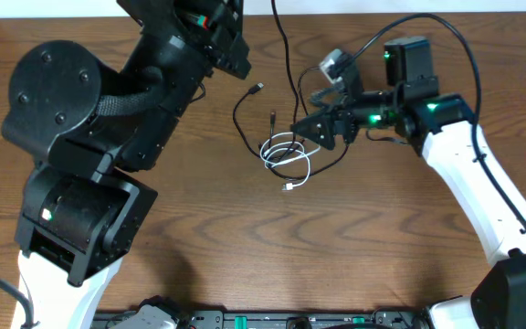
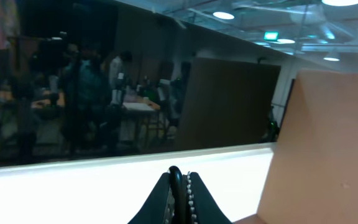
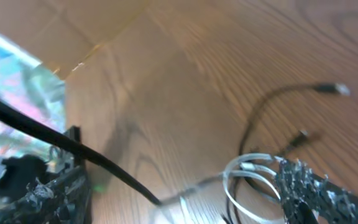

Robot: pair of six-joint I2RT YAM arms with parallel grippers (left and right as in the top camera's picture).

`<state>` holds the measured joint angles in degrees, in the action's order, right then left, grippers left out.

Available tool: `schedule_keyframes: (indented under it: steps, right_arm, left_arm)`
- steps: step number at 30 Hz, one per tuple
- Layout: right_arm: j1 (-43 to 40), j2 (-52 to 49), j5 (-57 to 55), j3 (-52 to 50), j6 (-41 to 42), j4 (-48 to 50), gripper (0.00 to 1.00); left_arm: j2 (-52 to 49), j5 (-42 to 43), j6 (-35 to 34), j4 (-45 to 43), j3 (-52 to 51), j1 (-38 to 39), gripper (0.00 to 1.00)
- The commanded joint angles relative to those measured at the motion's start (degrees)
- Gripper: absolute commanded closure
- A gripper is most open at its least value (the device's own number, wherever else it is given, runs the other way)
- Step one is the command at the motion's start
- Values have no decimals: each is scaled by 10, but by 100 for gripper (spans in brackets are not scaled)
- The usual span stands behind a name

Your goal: Untangle cables

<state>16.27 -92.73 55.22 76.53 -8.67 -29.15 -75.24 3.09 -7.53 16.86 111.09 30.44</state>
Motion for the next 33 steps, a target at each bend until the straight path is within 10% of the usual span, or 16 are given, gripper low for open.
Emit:
schedule_keyframes:
  steps: [1,11,15,33]
  right_arm:
    - [10,-2,56,2,-19,15,10]
    - [56,-34,56,2,19,91,38]
    - [62,-39,42,2,125,178,99]
    - [-47,98,-31,60,400,349,99]
  left_arm:
    - [6,-23,-2,-3,3,-3,93]
    - [20,-38,-1,16,3,-3,92]
    - [24,-50,-1,48,3,-3,93]
    - [26,-87,-1,160,3,-16,93]
